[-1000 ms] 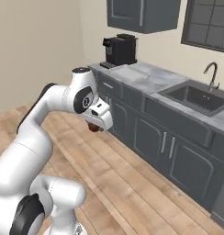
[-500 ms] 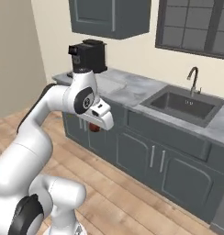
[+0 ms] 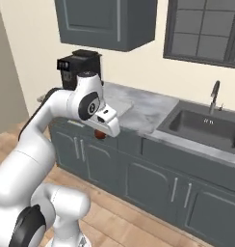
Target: Pick the peach and pear from the fridge and place them inside the tupperware on the counter.
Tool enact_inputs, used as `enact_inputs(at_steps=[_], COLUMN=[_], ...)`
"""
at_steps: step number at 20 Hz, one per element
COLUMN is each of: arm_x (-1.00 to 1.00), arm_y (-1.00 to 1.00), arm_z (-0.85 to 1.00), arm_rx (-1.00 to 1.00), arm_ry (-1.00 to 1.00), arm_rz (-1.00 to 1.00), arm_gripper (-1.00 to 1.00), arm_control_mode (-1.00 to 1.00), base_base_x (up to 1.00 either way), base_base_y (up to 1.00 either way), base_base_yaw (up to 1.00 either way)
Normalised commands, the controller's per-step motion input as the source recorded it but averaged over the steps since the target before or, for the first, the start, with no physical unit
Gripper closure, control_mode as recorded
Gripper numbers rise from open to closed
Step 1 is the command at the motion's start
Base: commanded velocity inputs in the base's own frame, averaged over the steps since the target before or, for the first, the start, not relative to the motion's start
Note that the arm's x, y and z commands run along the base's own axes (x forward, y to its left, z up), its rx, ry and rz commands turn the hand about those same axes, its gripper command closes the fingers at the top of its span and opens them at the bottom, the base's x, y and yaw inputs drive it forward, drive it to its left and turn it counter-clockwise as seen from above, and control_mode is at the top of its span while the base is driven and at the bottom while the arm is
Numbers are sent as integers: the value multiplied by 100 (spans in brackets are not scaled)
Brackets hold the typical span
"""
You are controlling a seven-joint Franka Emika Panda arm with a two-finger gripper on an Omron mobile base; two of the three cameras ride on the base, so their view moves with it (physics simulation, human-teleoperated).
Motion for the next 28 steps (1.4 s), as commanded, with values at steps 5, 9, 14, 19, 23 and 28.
enact_inputs(at_steps=[5, 9, 14, 19, 23, 28], arm_x=[0, 0, 0, 0, 9, 0], arm_y=[0, 0, 0, 0, 14, 32], arm_z=[0, 0, 0, 0, -35, -86], arm_rx=[0, 0, 0, 0, 0, 0], arm_ry=[0, 0, 0, 0, 12, 1], arm_rz=[0, 0, 0, 0, 0, 9], arm_gripper=[100, 100, 100, 100, 100, 100], arm_control_mode=[100, 100, 100, 100, -100, -100], base_base_x=[100, 100, 100, 89, 22, 0], base_base_y=[68, 66, 64, 48, 17, 0], base_base_yaw=[-37, -41, -57, -36, -1, 0])
